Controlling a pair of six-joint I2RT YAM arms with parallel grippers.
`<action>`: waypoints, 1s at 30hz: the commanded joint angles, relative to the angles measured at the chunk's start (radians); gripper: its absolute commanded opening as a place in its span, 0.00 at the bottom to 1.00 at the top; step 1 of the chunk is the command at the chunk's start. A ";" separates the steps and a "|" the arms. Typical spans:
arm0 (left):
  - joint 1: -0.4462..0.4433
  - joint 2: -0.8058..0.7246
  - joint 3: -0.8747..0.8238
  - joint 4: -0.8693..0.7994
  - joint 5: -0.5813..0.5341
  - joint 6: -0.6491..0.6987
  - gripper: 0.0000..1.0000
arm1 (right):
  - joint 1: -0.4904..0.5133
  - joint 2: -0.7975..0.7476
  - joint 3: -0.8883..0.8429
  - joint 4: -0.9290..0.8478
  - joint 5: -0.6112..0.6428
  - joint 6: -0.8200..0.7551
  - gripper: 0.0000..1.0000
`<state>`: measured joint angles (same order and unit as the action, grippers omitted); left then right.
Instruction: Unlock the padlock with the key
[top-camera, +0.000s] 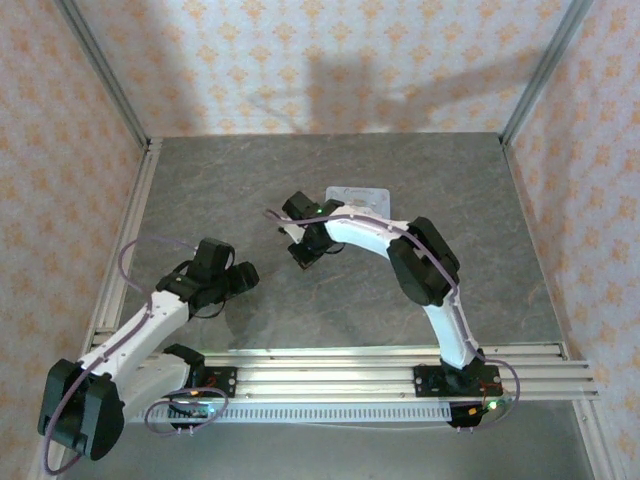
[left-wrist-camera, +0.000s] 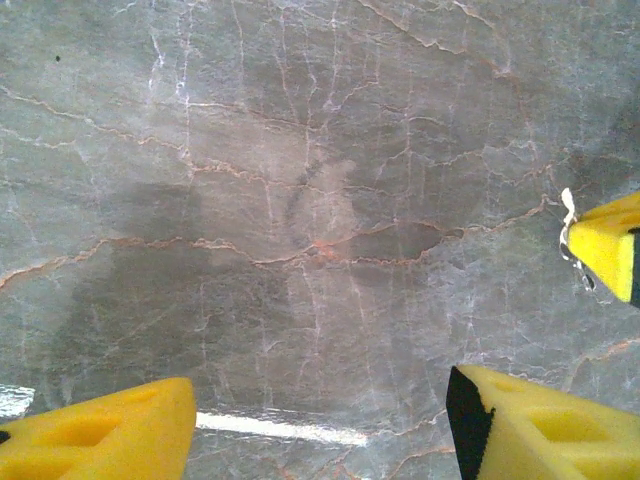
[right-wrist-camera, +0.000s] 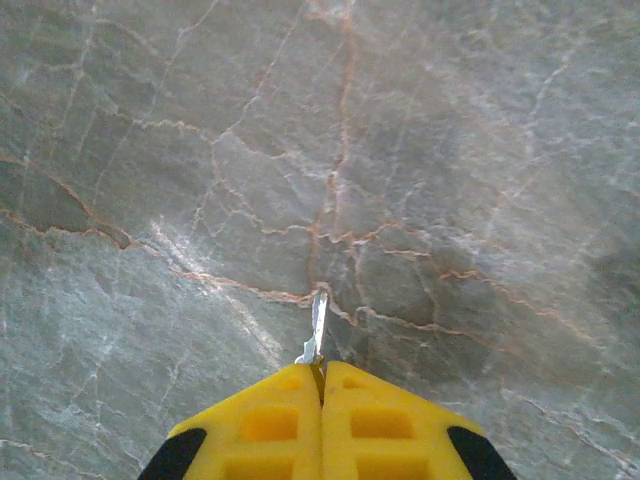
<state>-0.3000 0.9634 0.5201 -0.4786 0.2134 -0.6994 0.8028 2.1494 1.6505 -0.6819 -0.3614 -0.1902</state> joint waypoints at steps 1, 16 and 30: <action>0.008 -0.024 -0.017 0.032 0.017 0.011 0.68 | -0.015 -0.075 -0.029 0.055 -0.053 0.025 0.00; 0.028 -0.163 0.014 0.086 0.024 0.004 0.66 | -0.072 -0.253 -0.178 0.224 -0.242 0.090 0.00; 0.021 -0.050 0.270 0.251 0.363 0.139 0.76 | -0.096 -0.600 -0.440 0.475 -0.426 0.190 0.00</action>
<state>-0.2790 0.8848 0.7460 -0.2939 0.4488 -0.5941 0.7158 1.5970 1.2457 -0.2951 -0.7296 -0.0216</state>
